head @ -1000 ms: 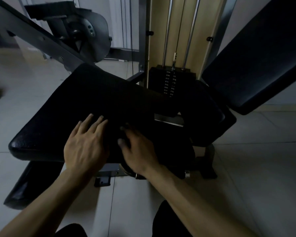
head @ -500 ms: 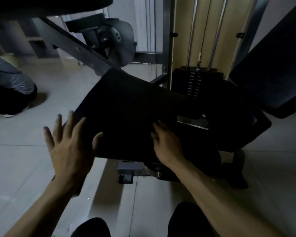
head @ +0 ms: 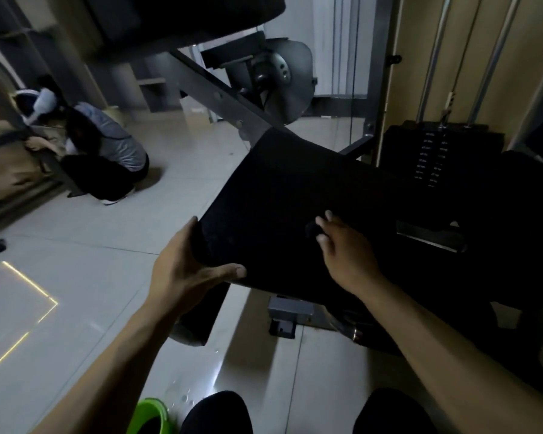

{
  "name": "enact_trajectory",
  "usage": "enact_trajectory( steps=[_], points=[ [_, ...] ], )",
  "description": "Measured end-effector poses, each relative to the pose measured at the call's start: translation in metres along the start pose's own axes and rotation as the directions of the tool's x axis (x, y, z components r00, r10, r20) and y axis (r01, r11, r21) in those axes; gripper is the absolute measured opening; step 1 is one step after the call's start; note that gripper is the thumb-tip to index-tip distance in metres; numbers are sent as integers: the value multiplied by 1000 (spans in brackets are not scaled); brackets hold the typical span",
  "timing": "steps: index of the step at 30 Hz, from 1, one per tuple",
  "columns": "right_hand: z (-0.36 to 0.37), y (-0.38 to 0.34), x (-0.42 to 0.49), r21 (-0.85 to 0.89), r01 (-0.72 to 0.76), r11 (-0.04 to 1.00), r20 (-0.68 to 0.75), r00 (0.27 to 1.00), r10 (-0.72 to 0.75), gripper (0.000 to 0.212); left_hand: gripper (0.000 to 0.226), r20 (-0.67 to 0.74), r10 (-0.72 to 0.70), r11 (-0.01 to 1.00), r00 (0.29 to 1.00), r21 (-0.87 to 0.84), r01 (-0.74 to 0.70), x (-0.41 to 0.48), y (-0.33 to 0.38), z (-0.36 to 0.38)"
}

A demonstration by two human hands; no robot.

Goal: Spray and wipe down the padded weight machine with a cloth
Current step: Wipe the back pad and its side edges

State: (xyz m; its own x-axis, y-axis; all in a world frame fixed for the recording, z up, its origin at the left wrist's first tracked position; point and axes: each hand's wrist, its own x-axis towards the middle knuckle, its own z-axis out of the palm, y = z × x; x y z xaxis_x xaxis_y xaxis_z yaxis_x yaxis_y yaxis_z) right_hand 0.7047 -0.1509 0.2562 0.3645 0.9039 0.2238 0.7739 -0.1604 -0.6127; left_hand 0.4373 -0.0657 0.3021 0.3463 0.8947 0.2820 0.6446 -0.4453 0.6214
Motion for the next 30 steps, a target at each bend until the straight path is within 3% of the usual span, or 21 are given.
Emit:
enact_trajectory(
  steps=[2, 5, 7, 9, 12, 14, 16, 18, 20, 23, 25, 27, 30],
  points=[
    [17, -48, 7, 2, 68, 998, -3, 998, -68, 44, 107, -8, 9, 998, 1000, -62, -10, 1, -3, 3],
    [46, -118, 9, 53, 316, 947, 43, 947, -318, 43, 129, 15, -15, 987, 1000, -158, 17, 3, -13, -2],
    [59, -135, 5, 68, 507, 859, 133, 849, -512, 47, 105, 61, 9, 971, 998, -239, 6, 4, -26, -4],
    [56, -119, 9, 60, 589, 806, 172, 789, -589, 50, 95, 76, 6, 967, 997, -256, 14, 5, -31, -7],
    [36, -67, 29, 50, 419, 907, 101, 901, -422, 50, 124, 73, -24, 971, 997, -237, 41, 11, -28, -7],
    [27, -50, 49, 68, 233, 970, 24, 972, -235, 46, 119, 76, -19, 971, 997, -237, 36, 11, -26, -7],
    [32, -69, 63, 38, 128, 991, -17, 992, -127, 42, 110, 79, -7, 968, 997, -250, 27, 11, -27, -7],
    [45, -108, 66, 23, 158, 987, -18, 987, -158, 38, 110, 81, -19, 962, 997, -271, 40, 13, -30, -5],
    [58, -148, 53, 59, 304, 951, 45, 951, -306, 41, 103, 52, -39, 960, 998, -276, 52, 11, -33, -4],
    [66, -162, 23, 128, 540, 832, 154, 818, -554, 46, 65, 0, -10, 952, 1000, -305, 9, 5, -37, -1],
    [57, -136, 13, 159, 607, 779, 176, 759, -627, 47, 69, 18, -6, 937, 1000, -349, 12, 4, -42, -4],
    [43, -99, 17, 118, 562, 819, 148, 805, -574, 46, 84, 98, -19, 941, 995, -334, 51, 10, -41, -10],
    [31, -53, 56, 88, 258, 962, 9, 966, -260, 44, 72, 228, -21, 959, 973, -269, 84, 20, -35, -22]
  ],
)
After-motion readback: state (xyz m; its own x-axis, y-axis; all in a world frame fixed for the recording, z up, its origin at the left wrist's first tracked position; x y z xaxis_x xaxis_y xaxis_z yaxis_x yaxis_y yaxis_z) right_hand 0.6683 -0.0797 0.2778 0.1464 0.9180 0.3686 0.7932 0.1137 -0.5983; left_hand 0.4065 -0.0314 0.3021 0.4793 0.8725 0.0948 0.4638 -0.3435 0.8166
